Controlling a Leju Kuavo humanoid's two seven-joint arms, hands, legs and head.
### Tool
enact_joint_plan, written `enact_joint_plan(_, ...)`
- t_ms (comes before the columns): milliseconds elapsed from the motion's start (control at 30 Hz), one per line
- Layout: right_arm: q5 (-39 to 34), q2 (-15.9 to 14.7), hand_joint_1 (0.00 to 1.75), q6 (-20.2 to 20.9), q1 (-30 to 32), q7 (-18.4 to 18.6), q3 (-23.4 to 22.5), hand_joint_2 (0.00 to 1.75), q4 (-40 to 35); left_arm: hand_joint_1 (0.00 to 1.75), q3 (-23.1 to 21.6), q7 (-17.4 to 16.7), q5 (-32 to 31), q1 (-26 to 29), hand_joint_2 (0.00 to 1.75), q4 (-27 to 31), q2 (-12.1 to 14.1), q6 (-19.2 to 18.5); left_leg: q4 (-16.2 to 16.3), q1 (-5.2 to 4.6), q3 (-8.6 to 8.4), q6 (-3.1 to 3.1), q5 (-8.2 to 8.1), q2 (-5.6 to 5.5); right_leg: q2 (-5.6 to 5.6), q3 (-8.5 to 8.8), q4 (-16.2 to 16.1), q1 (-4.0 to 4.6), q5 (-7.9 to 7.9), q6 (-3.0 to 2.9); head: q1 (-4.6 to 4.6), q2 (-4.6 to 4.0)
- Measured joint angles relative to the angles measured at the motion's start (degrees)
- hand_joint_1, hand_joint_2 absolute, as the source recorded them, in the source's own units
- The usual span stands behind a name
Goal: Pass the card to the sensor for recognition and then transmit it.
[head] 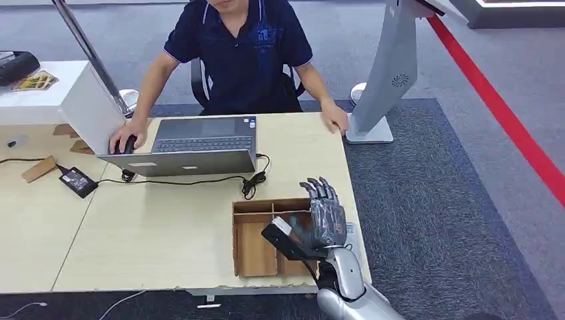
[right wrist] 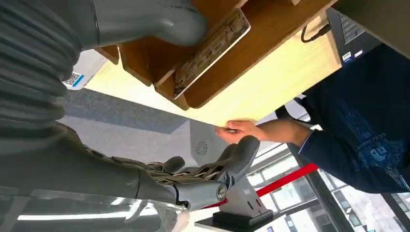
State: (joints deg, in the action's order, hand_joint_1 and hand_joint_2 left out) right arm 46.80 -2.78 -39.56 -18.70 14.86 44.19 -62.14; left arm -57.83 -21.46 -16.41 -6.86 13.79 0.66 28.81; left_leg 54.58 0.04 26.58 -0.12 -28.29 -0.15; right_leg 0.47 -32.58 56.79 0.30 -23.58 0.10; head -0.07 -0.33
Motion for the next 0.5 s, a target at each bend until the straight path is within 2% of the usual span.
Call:
enact_joint_plan(100, 0.0, 0.0, 0.66, 0.0, 0.0, 0.0, 0.0, 1.75, 0.0, 0.0, 0.0, 0.0, 0.0, 0.0, 0.0, 0.0, 0.0, 0.0, 0.0, 0.0, 0.0, 0.0, 0.0, 0.0, 0.0, 0.0, 0.0, 0.0, 0.0, 0.0, 0.0, 0.0)
enact_joint_plan(133, 0.0, 0.0, 0.75, 0.0, 0.0, 0.1, 0.0, 1.75, 0.0, 0.0, 0.0, 0.0, 0.0, 0.0, 0.0, 0.0, 0.0, 0.0, 0.0, 0.0, 0.0, 0.0, 0.0, 0.0, 0.0, 0.0, 0.0, 0.0, 0.0, 0.0, 0.0, 0.0)
enact_joint_plan(200, -0.2, 0.0, 0.8, 0.0, 0.0, 0.3, 0.0, 1.75, 0.0, 0.0, 0.0, 0.0, 0.0, 0.0, 0.0, 0.0, 0.0, 0.0, 0.0, 0.0, 0.0, 0.0, 0.0, 0.0, 0.0, 0.0, 0.0, 0.0, 0.0, 0.0, 0.0, 0.0)
enact_joint_plan(233, -0.2, 0.0, 0.91, 0.0, 0.0, 0.4, 0.0, 1.75, 0.0, 0.0, 0.0, 0.0, 0.0, 0.0, 0.0, 0.0, 0.0, 0.0, 0.0, 0.0, 0.0, 0.0, 0.0, 0.0, 0.0, 0.0, 0.0, 0.0, 0.0, 0.0, 0.0, 0.0)
enact_joint_plan(267, -0.2, 0.0, 0.91, 0.0, 0.0, 0.4, 0.0, 1.75, 0.0, 0.0, 0.0, 0.0, 0.0, 0.0, 0.0, 0.0, 0.0, 0.0, 0.0, 0.0, 0.0, 0.0, 0.0, 0.0, 0.0, 0.0, 0.0, 0.0, 0.0, 0.0, 0.0, 0.0)
enact_joint_plan(300, -0.2, 0.0, 1.12, 0.0, 0.0, 0.5, 0.0, 1.75, 0.0, 0.0, 0.0, 0.0, 0.0, 0.0, 0.0, 0.0, 0.0, 0.0, 0.0, 0.0, 0.0, 0.0, 0.0, 0.0, 0.0, 0.0, 0.0, 0.0, 0.0, 0.0, 0.0, 0.0)
enact_joint_plan(500, -0.5, 0.0, 1.06, -0.1, -0.3, 0.5, 0.0, 1.75, 0.0, 0.0, 0.0, 0.0, -0.1, 0.0, 0.0, 0.0, 0.0, 0.0, 0.0, 0.0, -0.01, 0.0, 0.0, 0.0, 0.0, 0.0, 0.0, 0.0, 0.0, 0.0, 0.0, 0.0)
